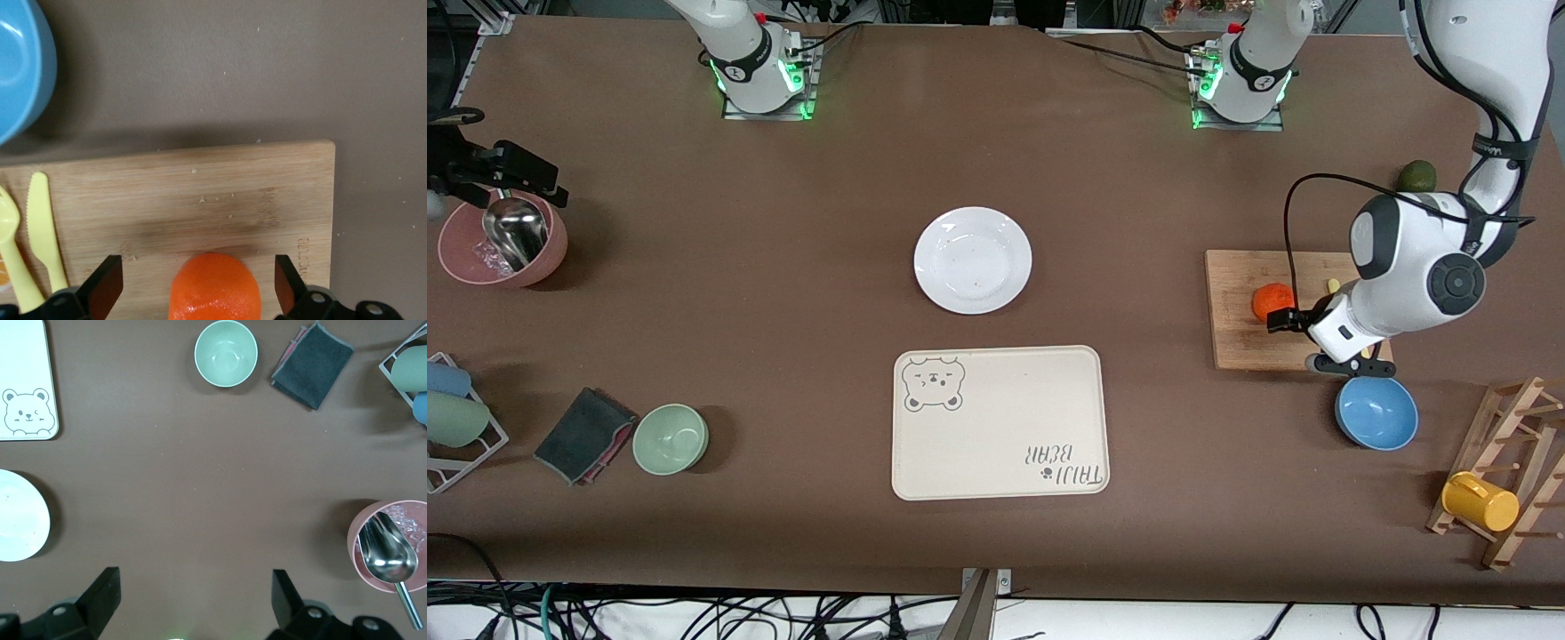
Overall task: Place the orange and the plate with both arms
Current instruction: 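Carry the orange with the left gripper onto the white plate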
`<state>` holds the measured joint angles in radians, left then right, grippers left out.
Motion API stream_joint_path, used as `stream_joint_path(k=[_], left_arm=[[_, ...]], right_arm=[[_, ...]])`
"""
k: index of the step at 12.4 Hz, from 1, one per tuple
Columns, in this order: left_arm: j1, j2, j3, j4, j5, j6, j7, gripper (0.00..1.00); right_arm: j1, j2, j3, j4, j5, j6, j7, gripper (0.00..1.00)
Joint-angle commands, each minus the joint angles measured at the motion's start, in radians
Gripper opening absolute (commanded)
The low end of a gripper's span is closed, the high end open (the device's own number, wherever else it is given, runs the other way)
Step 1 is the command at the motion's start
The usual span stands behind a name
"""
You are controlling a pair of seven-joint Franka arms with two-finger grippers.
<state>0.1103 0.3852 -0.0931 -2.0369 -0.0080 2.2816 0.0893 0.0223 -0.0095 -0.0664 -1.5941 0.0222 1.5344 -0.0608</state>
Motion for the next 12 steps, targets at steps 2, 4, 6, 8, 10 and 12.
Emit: stream_joint_path(k=[2, 4, 6, 8, 10, 12], left_arm=[[0.003, -0.034, -0.002, -0.094, 0.031, 0.050, -0.026, 1.00], [0.006, -0.017, -0.002, -0.106, 0.031, 0.042, -0.039, 1.00], [0.006, 0.003, -0.002, -0.108, 0.031, 0.041, -0.054, 1.00], [0.005, 0.020, -0.002, -0.108, 0.031, 0.026, -0.082, 0.95], [0.003, 0.024, -0.002, -0.106, 0.031, 0.013, -0.089, 0.44], [-0.012, 0.023, -0.002, -0.094, 0.031, 0.006, -0.155, 0.12]], right_arm=[[0.001, -0.003, 0.002, 0.011, 0.002, -0.010, -0.005, 1.00], [0.002, 0.003, 0.002, 0.010, 0.002, -0.008, -0.005, 1.00], [0.002, 0.003, 0.004, 0.009, 0.002, -0.010, -0.005, 1.00], [0.002, -0.001, 0.002, 0.009, 0.002, -0.014, -0.013, 1.00], [0.002, -0.001, 0.000, 0.009, 0.002, -0.013, -0.017, 1.00], [0.002, -0.001, 0.000, 0.011, 0.002, -0.014, -0.017, 1.00]])
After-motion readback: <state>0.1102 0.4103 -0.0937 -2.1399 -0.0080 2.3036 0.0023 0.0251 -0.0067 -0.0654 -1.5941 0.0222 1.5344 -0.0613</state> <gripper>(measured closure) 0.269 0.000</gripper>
